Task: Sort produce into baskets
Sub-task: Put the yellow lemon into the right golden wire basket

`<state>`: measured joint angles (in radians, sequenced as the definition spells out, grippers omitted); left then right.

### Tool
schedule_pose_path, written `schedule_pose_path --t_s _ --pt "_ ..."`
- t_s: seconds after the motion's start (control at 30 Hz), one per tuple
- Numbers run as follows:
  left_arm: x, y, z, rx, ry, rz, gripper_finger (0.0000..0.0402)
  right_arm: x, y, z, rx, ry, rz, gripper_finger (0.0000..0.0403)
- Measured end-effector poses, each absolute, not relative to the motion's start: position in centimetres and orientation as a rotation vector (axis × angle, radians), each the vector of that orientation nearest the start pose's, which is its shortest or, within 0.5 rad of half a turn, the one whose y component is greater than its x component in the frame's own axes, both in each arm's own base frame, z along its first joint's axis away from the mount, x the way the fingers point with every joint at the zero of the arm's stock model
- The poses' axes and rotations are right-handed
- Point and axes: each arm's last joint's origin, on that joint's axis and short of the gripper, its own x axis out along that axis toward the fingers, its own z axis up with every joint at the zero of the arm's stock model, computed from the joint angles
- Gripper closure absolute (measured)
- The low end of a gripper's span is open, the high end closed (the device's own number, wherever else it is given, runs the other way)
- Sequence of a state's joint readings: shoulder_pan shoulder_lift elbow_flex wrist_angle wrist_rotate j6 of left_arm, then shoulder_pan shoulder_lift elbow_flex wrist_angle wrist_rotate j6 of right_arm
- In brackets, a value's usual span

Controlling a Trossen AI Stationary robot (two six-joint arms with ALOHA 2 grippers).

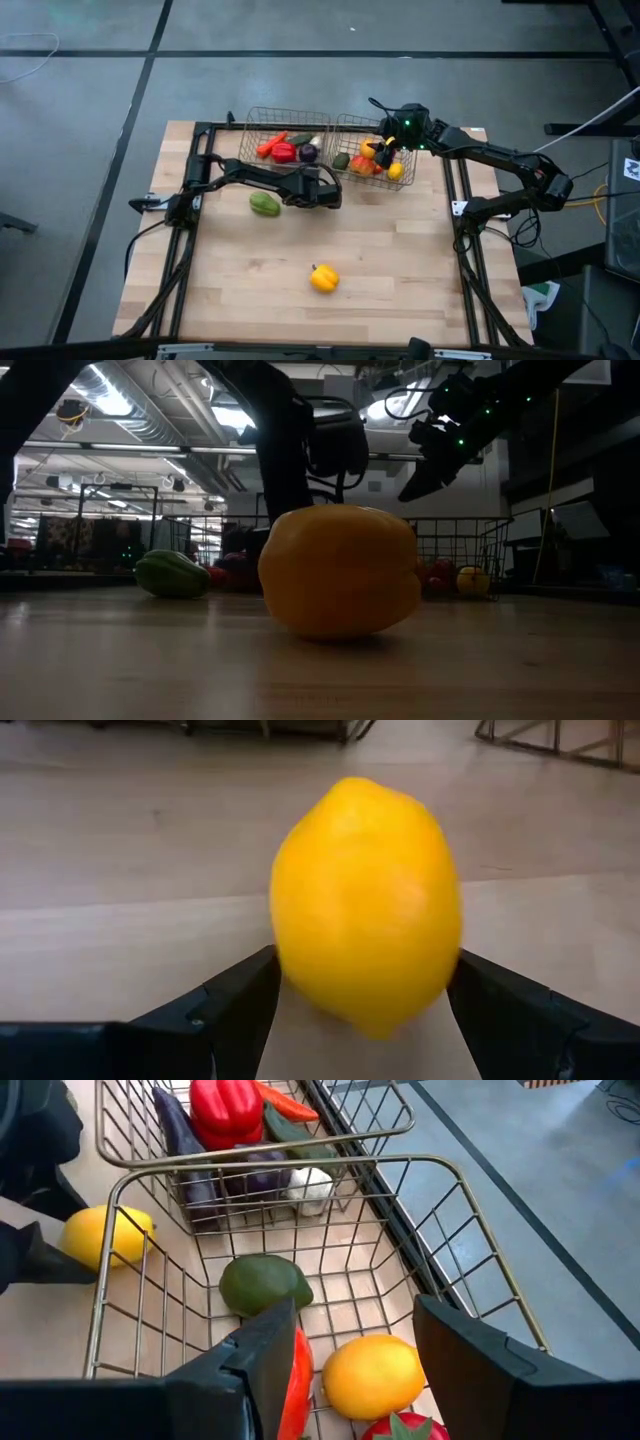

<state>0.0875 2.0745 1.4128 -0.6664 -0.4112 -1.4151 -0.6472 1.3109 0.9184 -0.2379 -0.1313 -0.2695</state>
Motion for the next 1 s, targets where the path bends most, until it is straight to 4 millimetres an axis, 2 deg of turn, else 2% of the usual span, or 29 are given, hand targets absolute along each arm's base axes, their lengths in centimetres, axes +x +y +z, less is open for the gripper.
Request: schedule_pose_path --t_s 0.6,0.87,1.0 --pt "39.75 4.81 14.22 -0.908 0.726 1.259 0.0128 22.52 -16.54 26.35 -0.014 0.649 -0.412 0.0199" --pt "39.75 4.82 14.24 -0.886 0.734 1.251 0.0175 22.5 -16.53 26.37 -0.014 0.649 -0.412 0.0199" --pt "39.74 4.81 14.26 -0.885 0.735 1.25 0.0181 22.09 -16.21 26.95 -0.02 0.637 -0.414 0.0199"
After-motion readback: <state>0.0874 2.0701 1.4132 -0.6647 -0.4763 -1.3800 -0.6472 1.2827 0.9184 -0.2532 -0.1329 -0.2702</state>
